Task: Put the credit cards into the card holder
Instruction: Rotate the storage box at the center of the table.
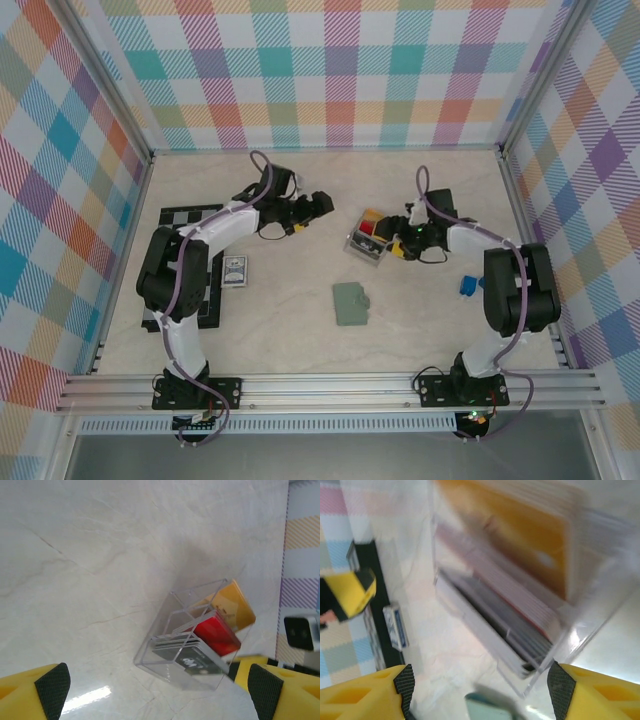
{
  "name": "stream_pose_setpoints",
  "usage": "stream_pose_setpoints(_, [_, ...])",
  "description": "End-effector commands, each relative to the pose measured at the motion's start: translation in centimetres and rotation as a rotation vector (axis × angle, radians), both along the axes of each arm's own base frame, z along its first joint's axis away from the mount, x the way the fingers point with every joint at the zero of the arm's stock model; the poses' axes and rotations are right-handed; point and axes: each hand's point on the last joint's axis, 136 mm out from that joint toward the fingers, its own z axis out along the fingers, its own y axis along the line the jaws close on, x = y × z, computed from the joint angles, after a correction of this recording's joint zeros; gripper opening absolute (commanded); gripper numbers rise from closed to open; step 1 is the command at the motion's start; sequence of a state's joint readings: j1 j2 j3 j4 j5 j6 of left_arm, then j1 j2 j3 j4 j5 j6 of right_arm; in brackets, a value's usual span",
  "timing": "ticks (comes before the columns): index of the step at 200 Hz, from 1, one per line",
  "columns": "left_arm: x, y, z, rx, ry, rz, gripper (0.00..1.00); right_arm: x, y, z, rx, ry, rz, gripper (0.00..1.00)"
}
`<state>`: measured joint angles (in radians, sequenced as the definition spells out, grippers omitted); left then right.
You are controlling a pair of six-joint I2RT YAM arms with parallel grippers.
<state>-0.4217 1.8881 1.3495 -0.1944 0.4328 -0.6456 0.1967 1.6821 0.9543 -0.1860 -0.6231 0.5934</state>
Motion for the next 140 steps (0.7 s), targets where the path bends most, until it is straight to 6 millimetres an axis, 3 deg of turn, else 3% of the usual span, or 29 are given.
stream_pose_setpoints(1, [0.5,0.8,0.6,-0.009,-0.032,0.046,0.94,-1.3,3.1,2.2,0.068,-0.036,0.104,0.73])
stream_pose_setpoints(13, [0.4,0.7,0.4,-0.020,-0.024,0.048,0.93,-1.2,3.1,3.0,0.034,-0.060,0.108,0.73])
stream_pose_setpoints(24, [0.2,0.5,0.1,-0.039,-0.011,0.047,0.93,-0.7,1.9,3.5,-0.051,-0.091,0.085,0.75])
stream_pose_setpoints(42, [0.1,0.1,-0.1,-0.071,0.002,0.047,0.93,1.9,-1.1,4.7,-0.248,-0.168,0.010,0.76])
stream_pose_setpoints(71, [-0.3,-1.0,-0.6,-0.119,0.034,0.047,0.93,6.1,-3.6,5.7,-0.352,-0.188,-0.041,0.82])
stream_pose_setpoints(104, [-0.9,-2.8,-1.4,-0.153,0.077,0.029,0.94,9.0,-2.1,4.6,-0.275,-0.137,0.021,0.82])
stream_pose_setpoints(140, [-1.8,-4.1,-2.5,-0.158,0.112,0.030,0.94,9.3,-0.1,2.2,-0.174,-0.044,0.085,0.82])
